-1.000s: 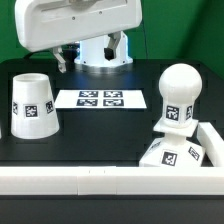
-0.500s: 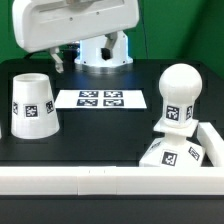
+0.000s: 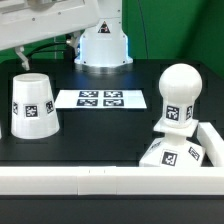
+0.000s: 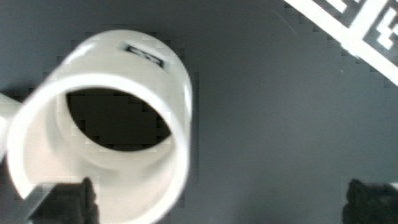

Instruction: Assemble lamp

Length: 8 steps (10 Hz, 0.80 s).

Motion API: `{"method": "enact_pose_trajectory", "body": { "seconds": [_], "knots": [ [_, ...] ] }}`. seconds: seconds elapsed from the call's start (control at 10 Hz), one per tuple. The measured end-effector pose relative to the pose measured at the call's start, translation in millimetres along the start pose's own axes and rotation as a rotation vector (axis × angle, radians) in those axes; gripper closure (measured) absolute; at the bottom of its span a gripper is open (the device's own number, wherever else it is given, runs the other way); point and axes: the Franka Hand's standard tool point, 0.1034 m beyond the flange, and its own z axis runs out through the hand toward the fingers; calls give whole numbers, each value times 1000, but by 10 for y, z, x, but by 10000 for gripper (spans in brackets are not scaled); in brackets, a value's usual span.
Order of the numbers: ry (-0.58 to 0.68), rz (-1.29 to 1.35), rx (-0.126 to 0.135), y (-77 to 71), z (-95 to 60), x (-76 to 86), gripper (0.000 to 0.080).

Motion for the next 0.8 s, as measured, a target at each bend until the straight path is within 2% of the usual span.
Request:
{"method": "enact_pose_trajectory", "body": {
  "seconds": [0.3, 0.5, 0.8],
  "knots": [
    [-23, 3, 14, 0, 169, -35, 101],
    [-35, -10, 18, -33, 271, 4, 101],
    [-42, -14, 23, -44, 314, 18, 111]
  ]
}}
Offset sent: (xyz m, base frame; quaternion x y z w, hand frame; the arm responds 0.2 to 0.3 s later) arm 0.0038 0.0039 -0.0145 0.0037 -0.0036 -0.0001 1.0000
